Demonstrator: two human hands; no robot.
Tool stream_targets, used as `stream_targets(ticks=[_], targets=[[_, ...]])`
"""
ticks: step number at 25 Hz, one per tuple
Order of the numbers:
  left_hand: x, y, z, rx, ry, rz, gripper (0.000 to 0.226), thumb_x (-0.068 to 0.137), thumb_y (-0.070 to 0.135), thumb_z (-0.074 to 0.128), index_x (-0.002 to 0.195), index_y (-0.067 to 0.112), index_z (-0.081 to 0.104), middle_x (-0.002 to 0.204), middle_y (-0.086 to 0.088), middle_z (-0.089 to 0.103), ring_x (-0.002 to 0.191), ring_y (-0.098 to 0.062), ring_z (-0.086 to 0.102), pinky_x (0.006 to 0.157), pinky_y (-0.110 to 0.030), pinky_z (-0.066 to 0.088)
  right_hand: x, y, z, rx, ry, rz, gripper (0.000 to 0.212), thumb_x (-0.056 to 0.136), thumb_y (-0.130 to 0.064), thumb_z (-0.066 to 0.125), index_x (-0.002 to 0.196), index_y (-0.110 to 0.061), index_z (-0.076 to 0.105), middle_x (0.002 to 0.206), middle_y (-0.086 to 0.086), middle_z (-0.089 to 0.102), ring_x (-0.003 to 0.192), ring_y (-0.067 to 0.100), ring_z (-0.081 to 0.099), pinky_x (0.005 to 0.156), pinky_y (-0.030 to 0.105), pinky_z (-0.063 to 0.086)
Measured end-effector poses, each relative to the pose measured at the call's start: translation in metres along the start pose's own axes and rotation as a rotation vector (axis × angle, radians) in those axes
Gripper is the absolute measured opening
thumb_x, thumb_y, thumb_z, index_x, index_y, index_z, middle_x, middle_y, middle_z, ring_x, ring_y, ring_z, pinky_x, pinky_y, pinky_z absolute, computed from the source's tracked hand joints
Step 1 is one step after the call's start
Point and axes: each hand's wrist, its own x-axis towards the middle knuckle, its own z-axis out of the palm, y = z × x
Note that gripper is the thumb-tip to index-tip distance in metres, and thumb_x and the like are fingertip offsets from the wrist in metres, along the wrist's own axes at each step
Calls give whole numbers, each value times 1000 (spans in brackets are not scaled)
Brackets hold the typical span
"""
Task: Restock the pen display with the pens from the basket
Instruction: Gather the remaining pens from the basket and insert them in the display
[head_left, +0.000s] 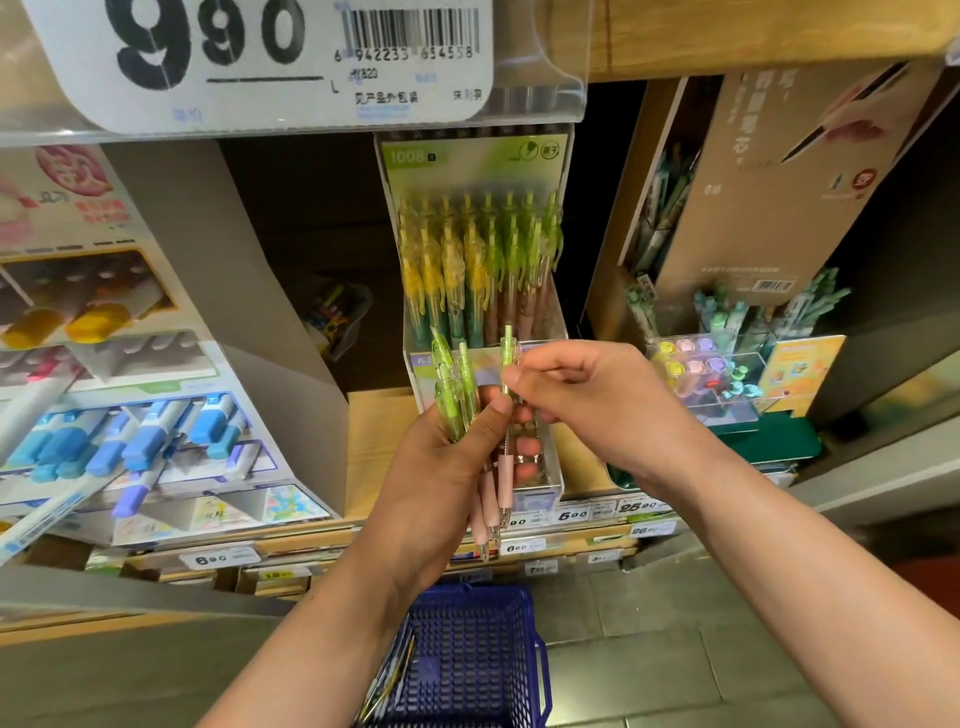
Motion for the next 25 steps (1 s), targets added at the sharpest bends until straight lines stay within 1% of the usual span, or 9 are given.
stream_targets(ticks=[2, 4, 6, 9, 12, 16, 18, 20, 25], targets=[[1, -1, -1, -41, 1, 8, 30, 99, 32, 61, 111, 7, 74, 102, -16, 77, 88, -25, 75, 72, -34, 62, 2, -4, -4, 154, 35, 21, 7, 90, -25, 74, 92, -20, 79, 83, 3, 77, 73, 12, 71, 71, 26, 59], [2, -2, -2, -85, 22, -3, 30, 99, 30, 63, 113, 5, 71, 100, -14, 77, 87, -24, 74, 75, -35, 63, 4, -13, -14, 317, 108, 26, 5, 91, -13, 71, 90, -13, 76, 82, 6, 78, 73, 16, 72, 71, 26, 62], [2, -4, -2, -96, 24, -18, 31, 97, 30, 64, 108, 1, 68, 86, -9, 72, 74, -20, 69, 67, -33, 61, 12, -23, -31, 388, 236, 1, 14, 92, -5, 68, 86, -15, 74, 77, 4, 77, 73, 15, 74, 70, 22, 61], [-1, -5, 0, -92, 9, -21, 28, 97, 32, 64, 107, 6, 61, 71, -1, 52, 59, -13, 49, 54, -27, 48, 27, -37, -57, 419, 379, -136, 21, 92, -2, 68, 83, -20, 74, 76, 2, 77, 75, 16, 75, 73, 22, 59], [-2, -4, 5, -99, -8, -12, 17, 102, 28, 59, 102, 12, 54, 73, 0, 51, 59, -12, 43, 53, -25, 44, 41, -42, -66, 273, 470, -267, 19, 90, -6, 70, 83, -24, 73, 73, -1, 76, 74, 16, 75, 78, 29, 61], [-1, -5, 9, -106, -6, -5, 20, 103, 22, 57, 116, 16, 44, 85, -7, 63, 57, -14, 44, 51, -27, 43, 53, -40, -54, -30, 492, -349, 16, 86, -21, 72, 80, -37, 70, 82, -2, 77, 81, 19, 75, 88, 42, 59], [-1, -5, 10, -91, -3, -14, 25, 102, 22, 58, 122, 15, 44, 93, -9, 70, 56, -14, 47, 52, -28, 43, 53, -38, -48, -130, 463, -364, 16, 87, -23, 71, 84, -39, 70, 83, -10, 75, 82, 13, 74, 89, 38, 58], [-1, -5, 11, -106, -7, -19, 24, 103, 22, 57, 123, 14, 46, 98, -10, 73, 58, -15, 51, 52, -28, 44, 54, -36, -44, -224, 451, -354, 9, 89, -24, 72, 94, -31, 75, 80, -17, 72, 80, 5, 72, 89, 30, 58], [1, -8, 10, -125, -1, -9, 19, 104, 21, 54, 116, 6, 53, 97, -10, 73, 62, -16, 57, 53, -27, 47, 57, -25, -35, -446, 427, -295, 9, 90, -27, 72, 96, -24, 77, 75, -18, 65, 77, 1, 65, 72, -2, 42]])
